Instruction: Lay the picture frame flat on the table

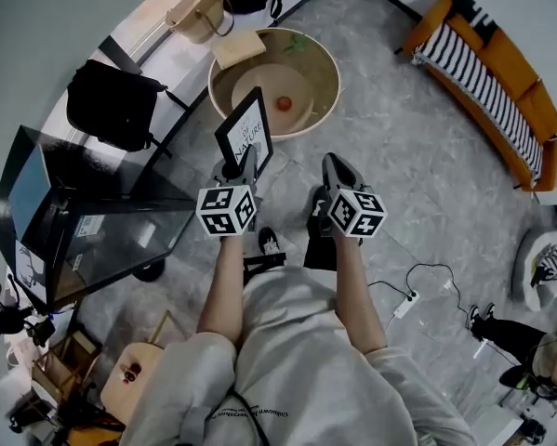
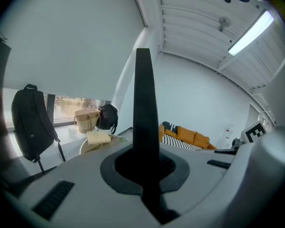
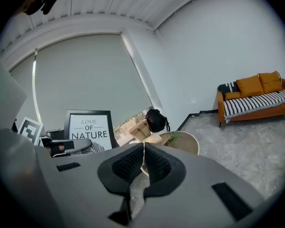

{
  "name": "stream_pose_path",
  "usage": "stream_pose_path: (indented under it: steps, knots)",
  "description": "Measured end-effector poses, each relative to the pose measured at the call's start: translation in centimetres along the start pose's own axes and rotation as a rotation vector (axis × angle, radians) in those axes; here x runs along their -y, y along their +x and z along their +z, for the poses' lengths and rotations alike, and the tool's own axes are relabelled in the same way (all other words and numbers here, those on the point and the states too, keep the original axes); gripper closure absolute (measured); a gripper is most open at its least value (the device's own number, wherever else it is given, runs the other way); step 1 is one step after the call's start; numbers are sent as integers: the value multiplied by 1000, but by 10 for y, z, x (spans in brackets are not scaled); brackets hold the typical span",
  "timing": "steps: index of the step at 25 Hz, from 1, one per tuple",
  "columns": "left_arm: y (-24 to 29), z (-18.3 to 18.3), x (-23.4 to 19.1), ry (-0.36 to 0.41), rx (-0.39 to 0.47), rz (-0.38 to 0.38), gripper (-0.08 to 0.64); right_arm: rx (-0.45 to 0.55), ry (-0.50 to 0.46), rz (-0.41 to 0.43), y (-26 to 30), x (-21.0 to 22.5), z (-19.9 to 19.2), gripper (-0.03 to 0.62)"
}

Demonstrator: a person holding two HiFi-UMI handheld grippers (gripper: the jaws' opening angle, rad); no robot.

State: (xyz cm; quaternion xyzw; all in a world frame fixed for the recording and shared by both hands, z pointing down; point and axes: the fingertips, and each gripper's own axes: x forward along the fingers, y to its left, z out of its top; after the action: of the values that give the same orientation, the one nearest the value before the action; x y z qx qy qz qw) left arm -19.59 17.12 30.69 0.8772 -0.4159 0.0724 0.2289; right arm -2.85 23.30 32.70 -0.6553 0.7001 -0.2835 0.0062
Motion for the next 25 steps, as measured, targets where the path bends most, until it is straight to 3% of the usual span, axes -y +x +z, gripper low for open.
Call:
stream_pose_path:
  steps: [10,20,25]
  knots:
    - [62,31,-2,26,18,71,532,-38,-34,97,65,20,35,557]
    - [139,28,-24,2,-46,127,532,-161,-39,132,147,67,40,557]
    - [191,24,-23,-34,-90,137,534,-196,-13,205,185,84,67,557]
